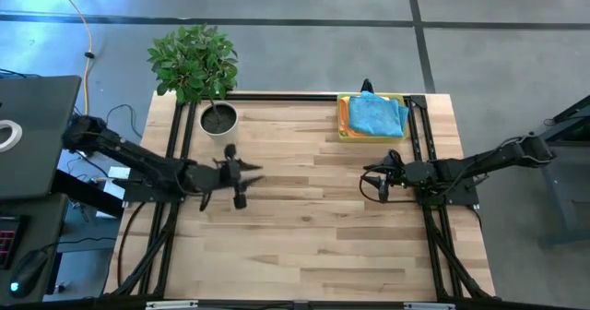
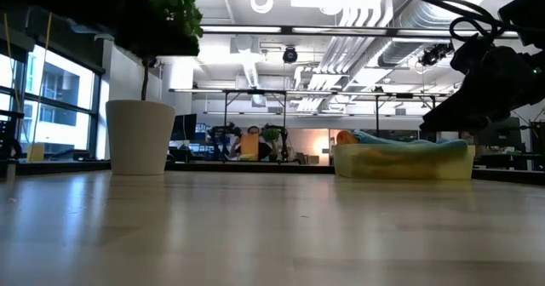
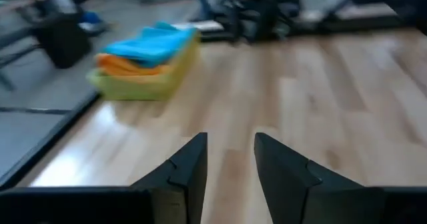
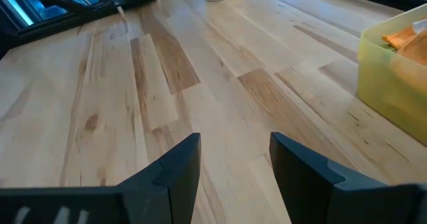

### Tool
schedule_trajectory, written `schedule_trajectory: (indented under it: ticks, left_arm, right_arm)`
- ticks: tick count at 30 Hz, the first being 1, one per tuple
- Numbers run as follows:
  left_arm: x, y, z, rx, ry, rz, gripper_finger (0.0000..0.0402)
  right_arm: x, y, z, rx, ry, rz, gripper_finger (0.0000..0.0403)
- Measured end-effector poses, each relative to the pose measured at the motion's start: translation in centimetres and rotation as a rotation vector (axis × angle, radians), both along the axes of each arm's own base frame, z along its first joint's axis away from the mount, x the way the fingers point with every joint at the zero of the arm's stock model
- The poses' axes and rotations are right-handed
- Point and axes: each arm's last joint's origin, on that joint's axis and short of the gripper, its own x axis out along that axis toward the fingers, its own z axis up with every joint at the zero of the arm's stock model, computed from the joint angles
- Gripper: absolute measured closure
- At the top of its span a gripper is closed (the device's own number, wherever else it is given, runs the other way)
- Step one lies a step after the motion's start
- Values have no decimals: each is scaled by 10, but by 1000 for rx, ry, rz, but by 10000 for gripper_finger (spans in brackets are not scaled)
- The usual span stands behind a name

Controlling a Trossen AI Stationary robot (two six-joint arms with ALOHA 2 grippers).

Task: Fold microfiber towels
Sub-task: Return to Home Position

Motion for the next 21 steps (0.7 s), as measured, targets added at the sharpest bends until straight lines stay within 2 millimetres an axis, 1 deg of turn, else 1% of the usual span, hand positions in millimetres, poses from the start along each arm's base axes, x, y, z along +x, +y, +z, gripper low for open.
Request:
schedule_trajectory:
  ticks: [2, 5, 10, 16, 21]
  left_arm:
    - [-11, 11, -8, -2, -49, 75, 287]
    - [-28, 22, -22, 17, -74, 176, 287]
    - [-54, 29, -36, 36, -122, 278, 287]
    - [-75, 32, -49, 23, -170, 281, 287]
    - [-86, 33, -55, 12, -209, 286, 287]
  right_arm:
    - [0, 0, -1, -1, 8, 0, 231]
    - [-1, 0, -1, -2, 14, 0, 231]
    - [-1, 0, -2, -3, 20, 0, 231]
    - [-1, 0, -2, -4, 25, 0, 231]
    - [-1, 0, -2, -5, 28, 0, 231]
